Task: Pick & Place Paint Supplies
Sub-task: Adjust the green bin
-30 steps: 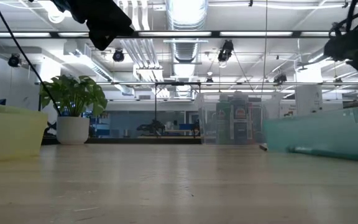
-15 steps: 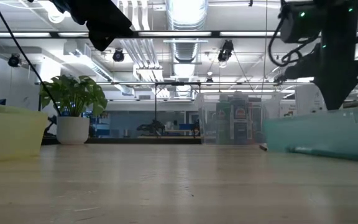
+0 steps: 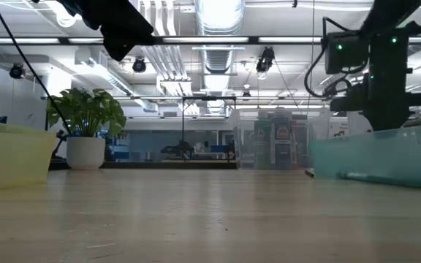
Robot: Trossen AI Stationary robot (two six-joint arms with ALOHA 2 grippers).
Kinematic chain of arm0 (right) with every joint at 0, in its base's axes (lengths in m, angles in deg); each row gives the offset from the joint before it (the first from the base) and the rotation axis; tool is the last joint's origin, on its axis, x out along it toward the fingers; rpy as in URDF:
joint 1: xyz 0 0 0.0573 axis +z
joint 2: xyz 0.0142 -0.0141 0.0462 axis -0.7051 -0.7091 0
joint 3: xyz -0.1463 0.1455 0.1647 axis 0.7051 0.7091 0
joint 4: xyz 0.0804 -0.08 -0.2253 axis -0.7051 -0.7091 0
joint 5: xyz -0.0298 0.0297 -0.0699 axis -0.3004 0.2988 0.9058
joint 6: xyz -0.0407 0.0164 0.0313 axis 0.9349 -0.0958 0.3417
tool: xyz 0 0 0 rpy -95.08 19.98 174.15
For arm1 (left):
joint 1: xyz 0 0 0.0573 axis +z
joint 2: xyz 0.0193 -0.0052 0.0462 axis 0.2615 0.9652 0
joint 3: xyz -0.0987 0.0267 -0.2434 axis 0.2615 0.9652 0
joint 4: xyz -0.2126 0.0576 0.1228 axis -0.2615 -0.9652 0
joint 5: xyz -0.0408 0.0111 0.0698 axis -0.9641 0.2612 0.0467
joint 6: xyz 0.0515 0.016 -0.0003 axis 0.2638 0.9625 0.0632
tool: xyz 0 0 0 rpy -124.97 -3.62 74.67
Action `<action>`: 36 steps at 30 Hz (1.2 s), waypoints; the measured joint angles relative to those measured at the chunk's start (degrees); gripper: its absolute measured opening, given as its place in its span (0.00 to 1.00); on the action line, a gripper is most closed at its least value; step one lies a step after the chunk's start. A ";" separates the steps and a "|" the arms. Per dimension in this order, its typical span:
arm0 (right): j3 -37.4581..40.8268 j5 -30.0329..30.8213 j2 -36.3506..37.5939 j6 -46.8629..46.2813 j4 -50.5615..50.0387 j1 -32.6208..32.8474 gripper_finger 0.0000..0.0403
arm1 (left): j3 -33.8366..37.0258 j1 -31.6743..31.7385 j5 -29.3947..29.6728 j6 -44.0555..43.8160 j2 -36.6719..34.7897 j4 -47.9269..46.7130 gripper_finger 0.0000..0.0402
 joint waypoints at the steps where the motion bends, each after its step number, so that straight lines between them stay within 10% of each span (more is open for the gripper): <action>1: 0.61 0.04 -0.01 -0.51 -0.02 0.00 0.02 | 0.00 0.00 -0.09 -0.14 0.00 -0.37 0.28; 36: 3.35 8.05 -4.36 -15.25 -1.53 0.07 0.02 | 0.00 -0.02 -0.57 -1.27 0.00 -1.95 0.28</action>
